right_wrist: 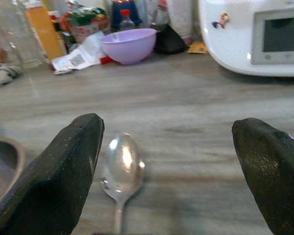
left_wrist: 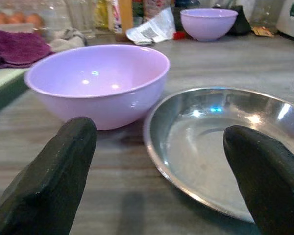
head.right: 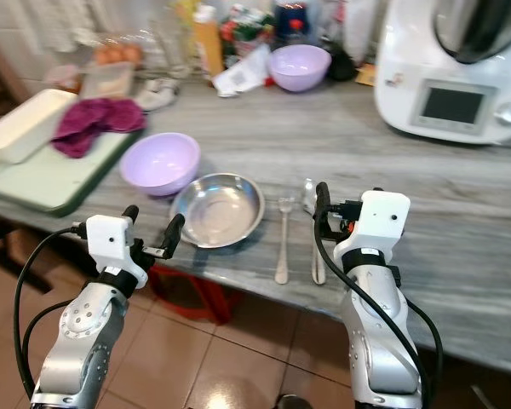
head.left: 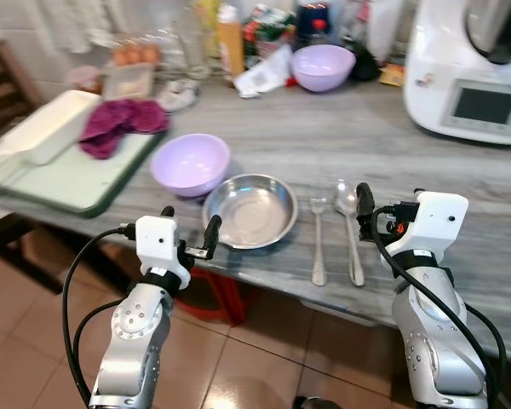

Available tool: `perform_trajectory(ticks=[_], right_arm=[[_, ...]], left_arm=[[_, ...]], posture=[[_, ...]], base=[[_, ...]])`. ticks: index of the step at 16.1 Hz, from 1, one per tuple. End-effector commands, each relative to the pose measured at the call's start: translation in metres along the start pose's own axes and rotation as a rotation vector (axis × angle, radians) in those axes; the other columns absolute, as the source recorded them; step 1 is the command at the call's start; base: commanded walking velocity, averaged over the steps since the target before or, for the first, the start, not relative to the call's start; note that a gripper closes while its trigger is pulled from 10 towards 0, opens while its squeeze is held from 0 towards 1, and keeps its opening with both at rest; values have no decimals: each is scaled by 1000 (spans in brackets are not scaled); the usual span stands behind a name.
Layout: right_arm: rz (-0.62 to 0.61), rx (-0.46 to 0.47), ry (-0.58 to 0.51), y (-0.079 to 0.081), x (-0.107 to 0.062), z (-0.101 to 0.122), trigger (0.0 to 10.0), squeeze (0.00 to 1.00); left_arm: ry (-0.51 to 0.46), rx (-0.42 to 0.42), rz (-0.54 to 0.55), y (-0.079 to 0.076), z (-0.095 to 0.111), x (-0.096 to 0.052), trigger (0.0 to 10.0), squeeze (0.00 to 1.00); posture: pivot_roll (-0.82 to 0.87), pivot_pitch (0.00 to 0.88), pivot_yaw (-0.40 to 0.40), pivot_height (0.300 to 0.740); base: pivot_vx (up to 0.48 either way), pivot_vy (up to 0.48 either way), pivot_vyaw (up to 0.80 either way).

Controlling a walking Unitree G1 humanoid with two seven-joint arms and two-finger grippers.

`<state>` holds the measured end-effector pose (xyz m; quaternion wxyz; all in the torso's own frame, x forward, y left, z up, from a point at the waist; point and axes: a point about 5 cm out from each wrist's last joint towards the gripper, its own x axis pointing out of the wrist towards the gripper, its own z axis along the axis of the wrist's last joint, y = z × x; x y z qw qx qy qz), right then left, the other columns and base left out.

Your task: Setting the table

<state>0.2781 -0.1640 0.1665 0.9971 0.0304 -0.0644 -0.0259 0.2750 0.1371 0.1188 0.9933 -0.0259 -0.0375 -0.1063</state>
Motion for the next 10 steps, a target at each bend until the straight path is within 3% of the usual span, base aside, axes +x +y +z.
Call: perform_trajectory(ticks=[1,6,10], right_arm=[[15,12,8,6,1,0,10000,0],[33,52,9,18,7,-1,10000,0],[50,82,-7,25,20,2,10000,0]], left_arm=[[27,13,31,5,-2,-5,10000,0],[49,69,77,16,-1,-1,10000,0],[48,72,108,16,1,5,10000,0]], posture=[[-153,166,72,740],[-118,120,63,740],[-121,147,43,740]], base=[[0,0,-800],[0,0,-800],[0,0,-123]])
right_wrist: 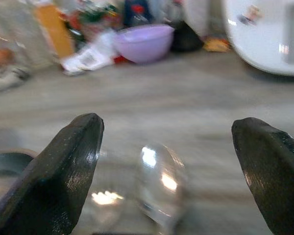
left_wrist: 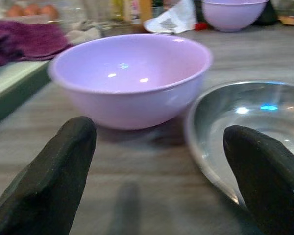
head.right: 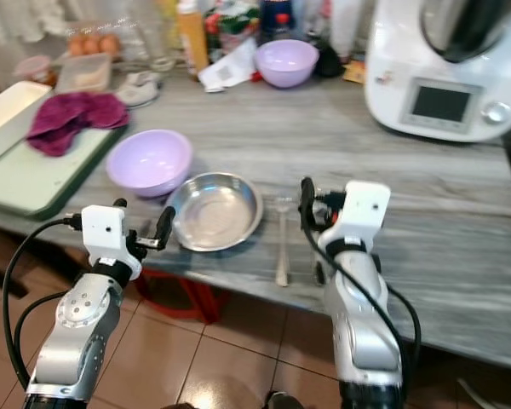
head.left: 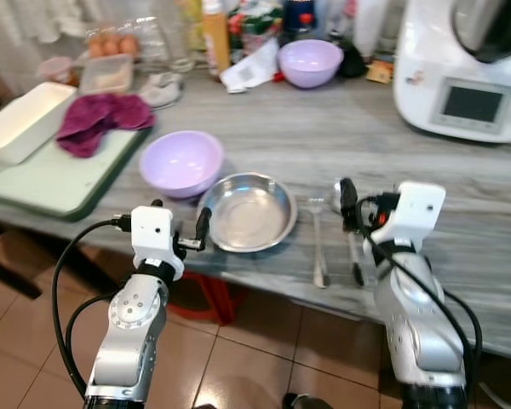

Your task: Setting the table

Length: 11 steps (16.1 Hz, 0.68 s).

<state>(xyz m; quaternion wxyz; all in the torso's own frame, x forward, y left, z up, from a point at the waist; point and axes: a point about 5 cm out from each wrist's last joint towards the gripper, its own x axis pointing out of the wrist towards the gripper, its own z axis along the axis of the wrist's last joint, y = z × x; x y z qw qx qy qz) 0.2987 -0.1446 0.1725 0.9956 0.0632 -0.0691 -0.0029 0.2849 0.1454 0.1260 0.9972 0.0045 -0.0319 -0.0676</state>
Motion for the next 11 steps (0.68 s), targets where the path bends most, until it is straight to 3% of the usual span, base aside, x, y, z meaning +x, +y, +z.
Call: perform_trajectory(ticks=[1,6,11], right_arm=[[10,12,3,4,-1,-2,10000,0],[-36,5,-5,-6,-4,-4,10000,0],[-62,1,-16,-10,-3,-4,10000,0]], left_arm=[[39,10,39,6,-8,-3,10000,0],[30,-6,18,1,-3,4,10000,0],[31,-8,10,0,0,9,10000,0]], posture=[[-121,147,43,740],[-129,137,70,740],[-132,132,82,740]], base=[[0,0,0],[-48,0,0],[-261,0,0]])
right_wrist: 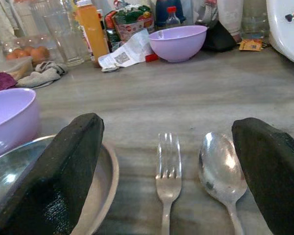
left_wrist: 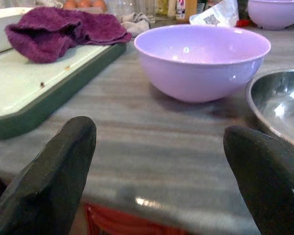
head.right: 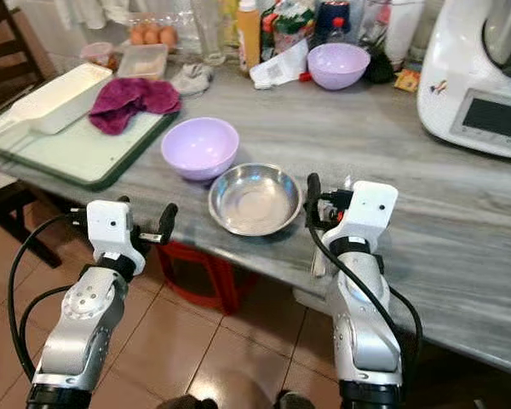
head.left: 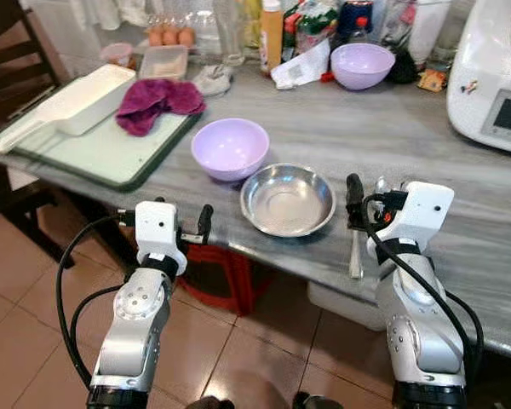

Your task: Setting the table

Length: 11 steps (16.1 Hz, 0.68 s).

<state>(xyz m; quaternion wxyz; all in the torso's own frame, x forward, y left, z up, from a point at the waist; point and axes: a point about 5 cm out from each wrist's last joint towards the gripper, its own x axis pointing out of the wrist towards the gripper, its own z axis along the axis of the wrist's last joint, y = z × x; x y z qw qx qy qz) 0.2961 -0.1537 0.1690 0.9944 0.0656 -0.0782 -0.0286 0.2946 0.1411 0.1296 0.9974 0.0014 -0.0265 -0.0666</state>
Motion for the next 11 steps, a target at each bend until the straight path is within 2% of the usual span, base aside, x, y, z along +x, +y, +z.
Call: perform_trajectory(ticks=[1,3,11], right_arm=[[-14,0,5,-2,0,-2,10000,0],[-9,1,4,0,3,-2,10000,0],[11,3,1,4,8,-2,10000,0]], left_arm=[[20,-3,6,2,-3,-1,10000,0],[15,-1,10,3,-1,1,10000,0],[13,5,37,9,-1,-1,10000,0]], posture=[[-132,132,82,740],[-127,127,79,740],[-108,118,64,740]], base=[[-285,0,0],[-296,0,-234],[-306,0,-552]])
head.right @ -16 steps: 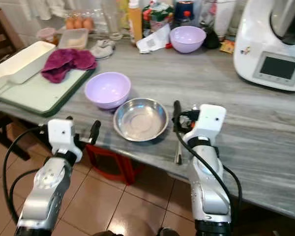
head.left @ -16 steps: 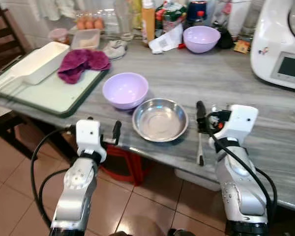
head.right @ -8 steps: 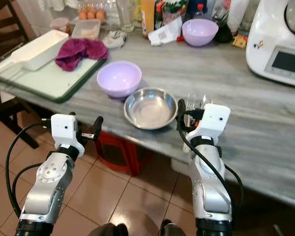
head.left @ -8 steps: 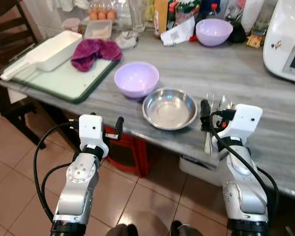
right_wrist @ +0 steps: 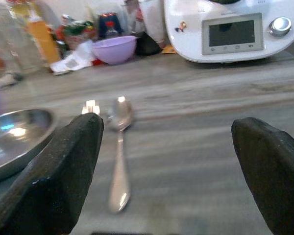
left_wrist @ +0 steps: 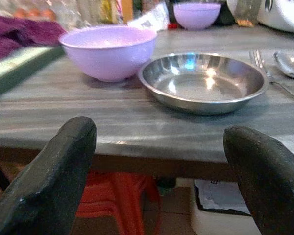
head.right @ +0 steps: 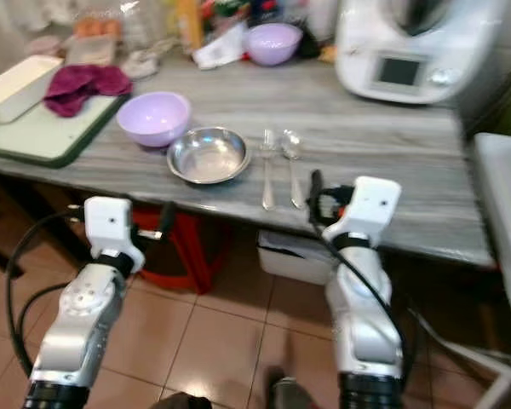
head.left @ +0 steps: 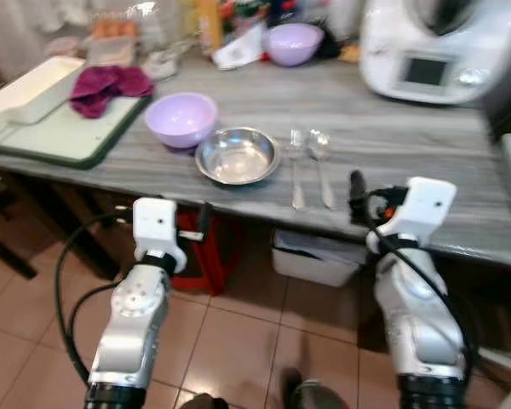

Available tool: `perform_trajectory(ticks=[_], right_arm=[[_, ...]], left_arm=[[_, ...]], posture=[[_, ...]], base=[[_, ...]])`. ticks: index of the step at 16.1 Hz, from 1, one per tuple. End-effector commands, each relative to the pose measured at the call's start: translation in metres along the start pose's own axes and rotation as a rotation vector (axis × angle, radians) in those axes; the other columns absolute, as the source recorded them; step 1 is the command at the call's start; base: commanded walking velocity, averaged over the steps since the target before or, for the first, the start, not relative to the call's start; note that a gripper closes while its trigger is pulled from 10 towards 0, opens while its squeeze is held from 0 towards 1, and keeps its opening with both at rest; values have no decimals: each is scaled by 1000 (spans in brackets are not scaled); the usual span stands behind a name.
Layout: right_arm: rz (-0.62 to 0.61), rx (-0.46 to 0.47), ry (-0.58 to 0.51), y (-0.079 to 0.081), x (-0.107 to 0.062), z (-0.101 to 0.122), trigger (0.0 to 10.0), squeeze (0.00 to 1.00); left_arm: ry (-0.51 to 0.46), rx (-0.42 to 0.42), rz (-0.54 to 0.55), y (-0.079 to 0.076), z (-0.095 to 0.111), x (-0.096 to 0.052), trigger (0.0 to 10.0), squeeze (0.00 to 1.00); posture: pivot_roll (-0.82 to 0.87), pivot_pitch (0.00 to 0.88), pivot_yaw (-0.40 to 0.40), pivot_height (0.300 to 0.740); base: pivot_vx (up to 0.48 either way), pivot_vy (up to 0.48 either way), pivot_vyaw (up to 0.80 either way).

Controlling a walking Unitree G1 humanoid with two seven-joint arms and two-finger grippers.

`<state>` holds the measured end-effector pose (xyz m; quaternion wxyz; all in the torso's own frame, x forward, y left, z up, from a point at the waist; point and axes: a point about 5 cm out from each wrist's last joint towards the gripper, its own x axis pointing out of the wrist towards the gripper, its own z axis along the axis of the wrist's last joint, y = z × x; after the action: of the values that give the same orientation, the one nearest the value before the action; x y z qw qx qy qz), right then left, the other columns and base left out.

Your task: Setting the table

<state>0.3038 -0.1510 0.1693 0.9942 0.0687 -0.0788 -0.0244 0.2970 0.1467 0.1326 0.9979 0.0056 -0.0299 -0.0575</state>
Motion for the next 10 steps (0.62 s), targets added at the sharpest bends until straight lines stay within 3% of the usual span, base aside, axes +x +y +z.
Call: perform_trajectory(ticks=[1,5,10], right_arm=[[5,-4,1,1,1,0,10000,0],[2,-2,-4,1,3,0,10000,0],[-2,-14,-4,-1,-1,-4,10000,0]], left_arm=[[19,-4,20,3,-4,-3,10000,0],[19,6,17,4,-3,-1,10000,0],[30,13,4,3,-6,-5,10000,0]], posture=[[-107,117,64,740],[-106,116,75,740],[-102,118,83,740]], base=[[-307,0,-531],[-309,0,-480],[-309,0,0]])
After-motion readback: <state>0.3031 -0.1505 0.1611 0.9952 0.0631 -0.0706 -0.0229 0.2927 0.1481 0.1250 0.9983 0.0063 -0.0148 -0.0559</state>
